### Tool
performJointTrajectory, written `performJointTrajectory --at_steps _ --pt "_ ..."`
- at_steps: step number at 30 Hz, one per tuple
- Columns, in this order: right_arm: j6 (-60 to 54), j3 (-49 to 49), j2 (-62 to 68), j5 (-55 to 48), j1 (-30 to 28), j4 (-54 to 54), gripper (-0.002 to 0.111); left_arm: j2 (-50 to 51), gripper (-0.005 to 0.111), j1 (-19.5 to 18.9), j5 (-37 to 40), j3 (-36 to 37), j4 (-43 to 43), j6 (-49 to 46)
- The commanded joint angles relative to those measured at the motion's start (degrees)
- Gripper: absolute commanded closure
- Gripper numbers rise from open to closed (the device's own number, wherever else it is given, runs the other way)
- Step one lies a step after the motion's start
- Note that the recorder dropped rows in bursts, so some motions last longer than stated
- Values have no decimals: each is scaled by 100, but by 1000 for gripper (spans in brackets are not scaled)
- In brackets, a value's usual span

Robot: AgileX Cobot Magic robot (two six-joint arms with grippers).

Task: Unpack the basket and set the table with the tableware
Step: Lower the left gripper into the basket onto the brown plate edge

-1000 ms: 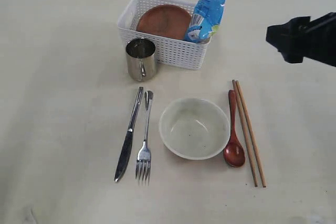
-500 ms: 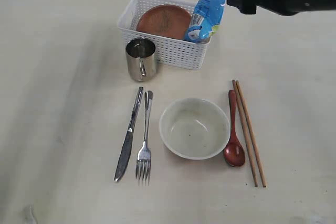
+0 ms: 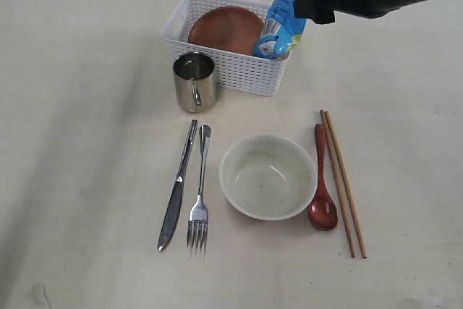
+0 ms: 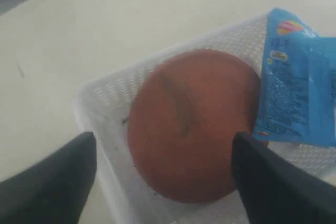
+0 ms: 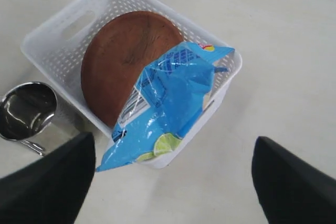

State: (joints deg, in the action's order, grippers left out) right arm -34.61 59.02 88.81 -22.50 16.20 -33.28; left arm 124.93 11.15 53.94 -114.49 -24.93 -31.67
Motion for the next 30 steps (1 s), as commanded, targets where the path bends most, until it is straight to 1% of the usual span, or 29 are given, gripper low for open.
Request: performJointTrajectory --at_steps 1,3,6,9,12,17,21,26,30 --pt "39 -3 -19 -79 -72 447 32 522 40 -26 894 -796 -146 -600" --pt "48 -11 -19 -218 -241 461 32 692 40 -26 1135 -988 -146 -889" --pt "48 -11 -19 -412 -681 485 32 917 41 -26 1322 -1168 -190 -1329" --pt "48 -58 -19 -447 -1141 422 32 1009 41 -26 1169 -1185 -205 -1575" --pt "48 -58 -19 -447 -1395 325 32 1059 41 -26 964 -1185 -149 -1666" --pt "12 -58 -19 -459 -1427 325 32 1137 41 -26 663 -1185 -47 -1737" --pt "12 -58 -19 -459 -1427 325 32 1232 44 -13 414 -1185 -82 -1713" --pt "13 -58 -19 -435 -1427 325 32 1403 45 57 257 -1185 -70 -1699" --pt "13 -58 -19 -436 -1427 313 32 1464 45 71 -69 -1185 -17 -1645"
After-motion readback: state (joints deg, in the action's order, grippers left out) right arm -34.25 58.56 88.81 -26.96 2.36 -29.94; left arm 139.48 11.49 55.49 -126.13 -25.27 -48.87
